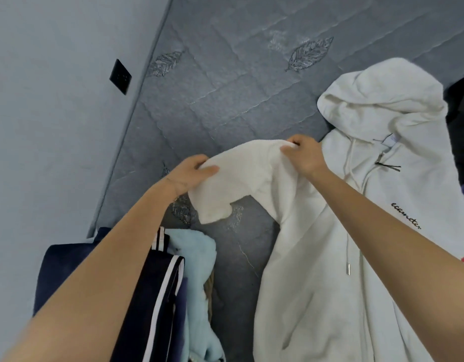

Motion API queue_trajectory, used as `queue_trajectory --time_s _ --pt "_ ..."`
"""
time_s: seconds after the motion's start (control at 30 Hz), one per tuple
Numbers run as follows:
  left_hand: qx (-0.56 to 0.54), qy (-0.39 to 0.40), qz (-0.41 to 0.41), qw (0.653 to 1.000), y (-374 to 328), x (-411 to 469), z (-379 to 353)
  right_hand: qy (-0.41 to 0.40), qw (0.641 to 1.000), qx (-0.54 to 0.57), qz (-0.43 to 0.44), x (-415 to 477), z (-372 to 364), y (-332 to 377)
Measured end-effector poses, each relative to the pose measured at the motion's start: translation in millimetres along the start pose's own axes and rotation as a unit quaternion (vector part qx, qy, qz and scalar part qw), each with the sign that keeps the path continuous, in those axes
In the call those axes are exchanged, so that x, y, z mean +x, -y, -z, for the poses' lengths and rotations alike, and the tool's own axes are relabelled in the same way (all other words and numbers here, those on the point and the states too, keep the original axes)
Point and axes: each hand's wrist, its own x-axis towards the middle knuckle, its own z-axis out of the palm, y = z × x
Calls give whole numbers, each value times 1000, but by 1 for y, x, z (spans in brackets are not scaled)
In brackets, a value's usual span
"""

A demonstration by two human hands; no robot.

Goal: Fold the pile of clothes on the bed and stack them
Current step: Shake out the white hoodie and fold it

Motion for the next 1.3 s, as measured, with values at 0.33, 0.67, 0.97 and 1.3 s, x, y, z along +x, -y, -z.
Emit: queue_trajectory --time_s 0.33,0.67,0.97,1.3 --pt "288 -159 44 943 29 6 90 67 994 -84 35 0 -49 40" --pt "417 -77 -1 906 107 19 31 -19 959 -208 194 -45 -112 3" --pt "487 -33 58 871 100 28 -5 92 949 -240 185 -75 -102 -40" --pt "424 -115 -160 884 0 34 -121 -12 980 -146 136 -100 -13 -96"
